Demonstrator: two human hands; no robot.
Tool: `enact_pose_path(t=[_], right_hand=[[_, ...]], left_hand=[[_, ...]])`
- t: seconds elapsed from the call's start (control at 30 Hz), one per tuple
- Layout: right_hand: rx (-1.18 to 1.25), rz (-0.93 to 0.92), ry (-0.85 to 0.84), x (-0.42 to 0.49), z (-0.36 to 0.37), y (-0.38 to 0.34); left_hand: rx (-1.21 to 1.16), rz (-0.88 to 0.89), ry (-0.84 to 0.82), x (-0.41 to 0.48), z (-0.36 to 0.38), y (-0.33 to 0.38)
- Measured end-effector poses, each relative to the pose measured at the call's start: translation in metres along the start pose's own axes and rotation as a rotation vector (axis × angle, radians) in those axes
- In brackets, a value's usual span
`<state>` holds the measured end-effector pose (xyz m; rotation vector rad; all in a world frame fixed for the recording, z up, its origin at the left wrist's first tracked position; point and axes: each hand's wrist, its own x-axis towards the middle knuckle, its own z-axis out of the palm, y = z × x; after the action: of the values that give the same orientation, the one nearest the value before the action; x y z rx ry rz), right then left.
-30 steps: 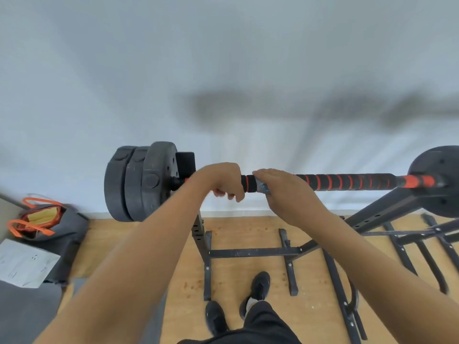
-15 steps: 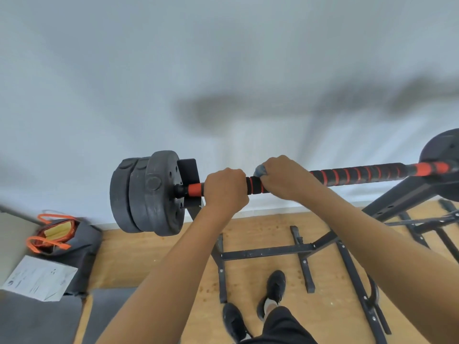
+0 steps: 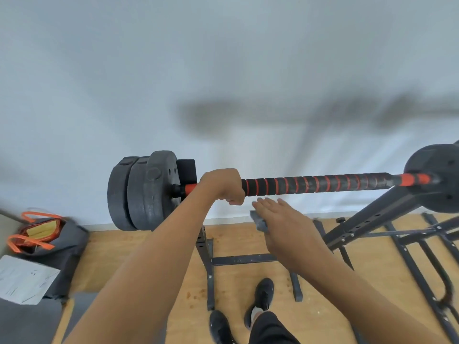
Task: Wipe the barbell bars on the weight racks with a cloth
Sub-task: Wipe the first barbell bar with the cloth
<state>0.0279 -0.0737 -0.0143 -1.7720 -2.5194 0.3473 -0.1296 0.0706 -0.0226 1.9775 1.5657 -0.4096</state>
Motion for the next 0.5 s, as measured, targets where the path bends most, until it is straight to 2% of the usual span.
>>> enact_pose_path(t=[0.07, 0.13, 0.23, 0.33, 0.4, 0.5], right_hand=[[0.185, 0.051, -0.022, -0.015, 0.007, -0.006], [0.417, 0.178, -0.092, -0.020, 0.011, -0.005], [0.700, 0.390, -0.012, -0.031, 0.011, 0.006], [0.835, 0.499, -0.036, -0.038, 0.027, 0.022], [0.869, 0.537, -0.114, -0.041, 0.045, 0.031], [1.034, 0.499, -0.080, -0.042, 0.059, 0.031]], left_hand=[[-0.005, 0.015, 0.031, -0.001, 0.000, -0.002], [-0.051, 0.044, 0.028, -0.003, -0.002, -0.008], [-0.214, 0.153, -0.032, -0.011, -0.006, -0.019], [-0.384, 0.229, 0.110, -0.023, -0.007, -0.028], [-0.480, 0.240, 0.208, -0.029, -0.002, -0.025], [-0.465, 0.257, 0.316, -0.030, 0.011, -0.010]])
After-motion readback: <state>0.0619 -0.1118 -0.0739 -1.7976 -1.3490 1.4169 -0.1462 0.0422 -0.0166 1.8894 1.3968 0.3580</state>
